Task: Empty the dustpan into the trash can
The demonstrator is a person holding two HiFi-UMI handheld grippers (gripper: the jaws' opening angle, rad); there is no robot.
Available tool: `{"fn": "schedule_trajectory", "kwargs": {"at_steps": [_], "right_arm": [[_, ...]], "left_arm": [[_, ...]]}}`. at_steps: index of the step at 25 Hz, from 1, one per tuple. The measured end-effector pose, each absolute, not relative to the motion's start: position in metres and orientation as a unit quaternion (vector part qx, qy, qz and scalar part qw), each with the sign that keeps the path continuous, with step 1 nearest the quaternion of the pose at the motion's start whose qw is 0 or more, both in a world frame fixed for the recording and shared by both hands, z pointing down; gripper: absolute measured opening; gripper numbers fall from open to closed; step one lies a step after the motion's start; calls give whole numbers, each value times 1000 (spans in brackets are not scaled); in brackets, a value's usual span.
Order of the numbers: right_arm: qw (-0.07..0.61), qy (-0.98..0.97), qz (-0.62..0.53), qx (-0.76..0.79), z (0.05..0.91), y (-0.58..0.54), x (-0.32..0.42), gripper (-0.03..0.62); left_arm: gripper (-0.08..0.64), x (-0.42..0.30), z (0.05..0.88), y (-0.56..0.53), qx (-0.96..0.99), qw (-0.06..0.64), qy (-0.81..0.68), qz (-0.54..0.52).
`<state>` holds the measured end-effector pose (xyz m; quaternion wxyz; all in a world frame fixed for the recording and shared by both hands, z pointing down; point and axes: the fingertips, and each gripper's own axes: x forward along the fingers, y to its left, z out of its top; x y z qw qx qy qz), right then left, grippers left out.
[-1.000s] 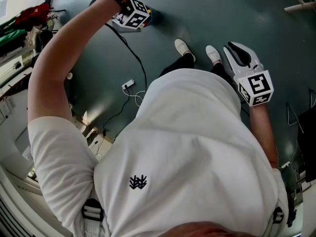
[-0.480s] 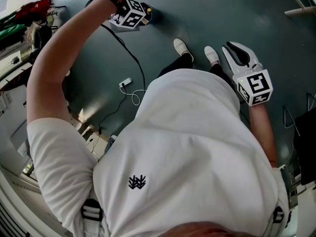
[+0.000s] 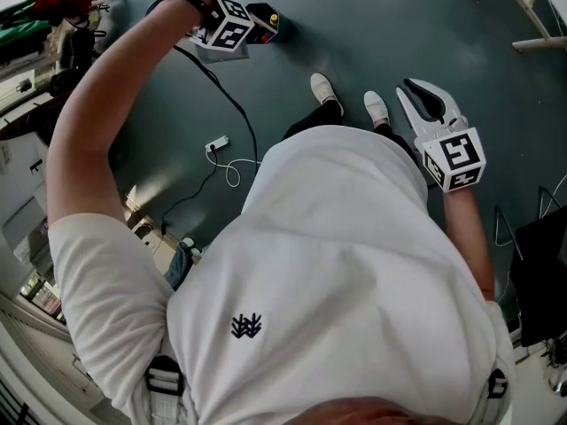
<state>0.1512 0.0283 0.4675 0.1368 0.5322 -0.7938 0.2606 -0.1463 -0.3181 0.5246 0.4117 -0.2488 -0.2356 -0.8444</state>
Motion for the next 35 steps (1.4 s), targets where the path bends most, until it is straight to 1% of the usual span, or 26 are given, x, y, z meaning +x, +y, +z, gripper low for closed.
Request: {"fn": "schedule_trajectory", "kwargs": {"at_steps": [6, 16, 28, 32, 35], "right_arm": [[145, -814, 246, 506, 462, 26, 148, 63], [165, -855, 213, 442, 453, 21, 130, 61], [195, -899, 180, 349, 450, 26, 98, 61], [208, -913, 168, 309, 451, 30, 88, 61], [211, -920, 160, 289, 449, 33, 81, 61]], "left_arm": [[54, -178, 509, -301, -281, 367, -200, -864], [55, -260, 483, -237, -359, 265, -108, -889], [55, -354, 494, -102, -470, 96, 47, -876], [55, -370, 504, -47, -504, 33, 108, -856], [55, -375, 510, -19, -525, 4, 157, -836]]}}
